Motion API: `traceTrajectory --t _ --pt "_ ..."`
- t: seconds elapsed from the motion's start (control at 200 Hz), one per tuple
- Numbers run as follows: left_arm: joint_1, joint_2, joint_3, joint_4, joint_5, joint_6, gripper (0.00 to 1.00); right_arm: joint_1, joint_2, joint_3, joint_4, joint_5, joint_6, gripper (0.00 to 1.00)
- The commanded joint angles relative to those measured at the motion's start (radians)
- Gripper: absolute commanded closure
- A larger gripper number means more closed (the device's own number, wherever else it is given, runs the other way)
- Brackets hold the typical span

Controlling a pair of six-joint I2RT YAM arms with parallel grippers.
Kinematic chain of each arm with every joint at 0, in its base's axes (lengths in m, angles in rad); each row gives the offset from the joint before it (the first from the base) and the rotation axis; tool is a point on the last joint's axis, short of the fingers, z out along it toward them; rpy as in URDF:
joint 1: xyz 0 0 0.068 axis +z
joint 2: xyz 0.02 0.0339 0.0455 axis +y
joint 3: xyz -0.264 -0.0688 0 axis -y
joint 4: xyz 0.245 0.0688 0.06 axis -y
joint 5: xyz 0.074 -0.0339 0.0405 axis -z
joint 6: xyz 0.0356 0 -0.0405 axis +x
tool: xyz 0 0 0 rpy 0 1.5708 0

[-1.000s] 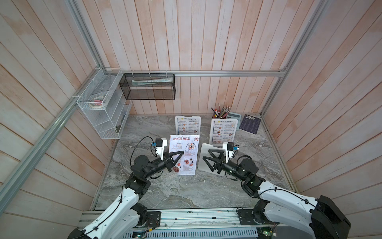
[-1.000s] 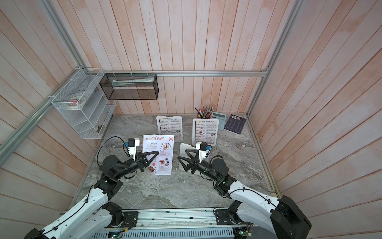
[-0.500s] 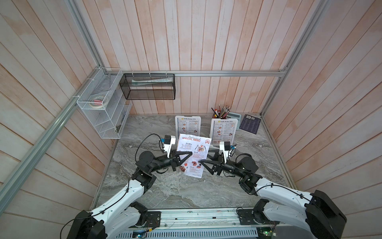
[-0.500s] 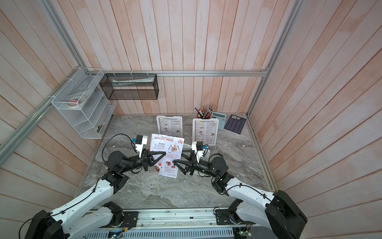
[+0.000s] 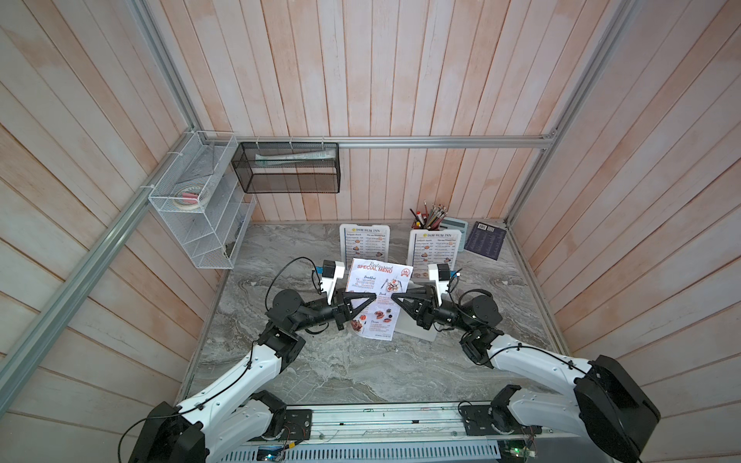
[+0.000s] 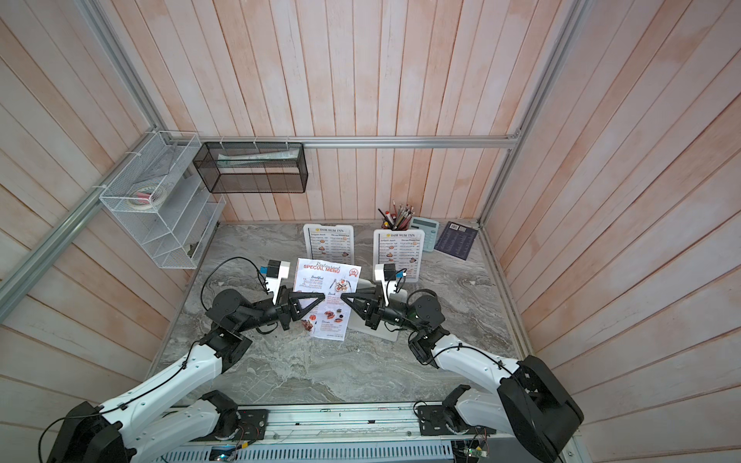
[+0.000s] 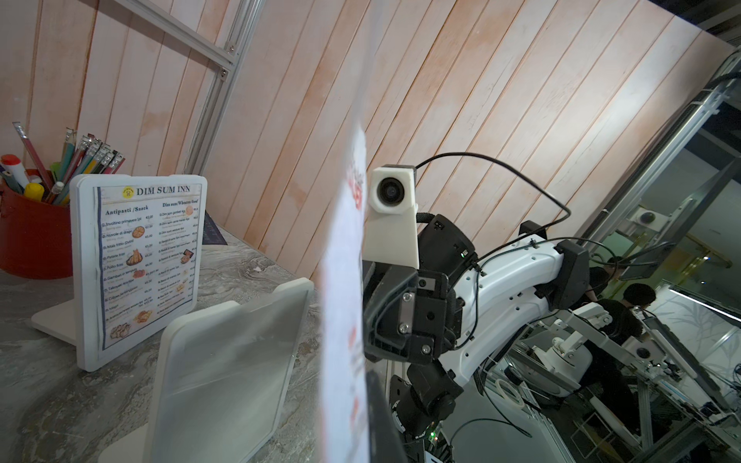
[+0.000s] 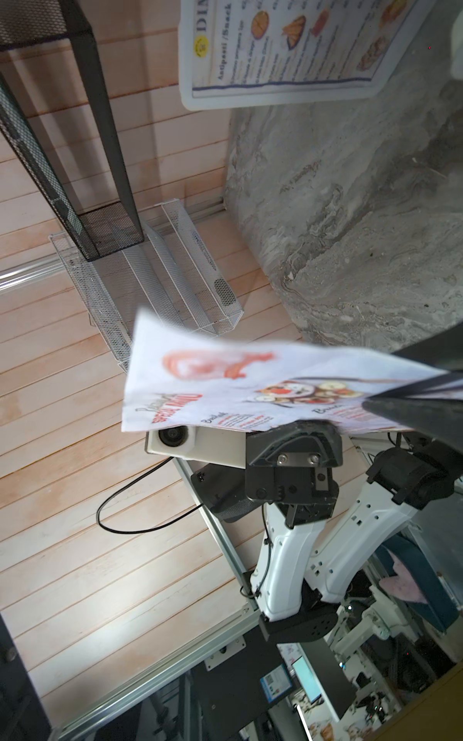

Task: Insert the menus into the narrow rack
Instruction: Pick up the menu from the center of the board.

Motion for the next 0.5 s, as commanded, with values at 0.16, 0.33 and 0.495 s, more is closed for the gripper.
traceTrajectory --t 0.16,0.33,0.495 --pt "-0.005 0.032 0.037 -0.046 -0.004 0.045 0.85 -0.002 -0.046 0.028 -0.058 0.025 -0.045 1.00" --pt "-0.006 0.021 0.048 -0.099 -0.031 0.064 0.69 -0.003 -0.144 0.015 -0.187 0.134 -0.139 1.00" --pt "-0.005 0.016 0.053 -0.117 -0.042 0.082 0.66 -0.027 -0.210 0.004 -0.250 0.180 -0.197 1.00"
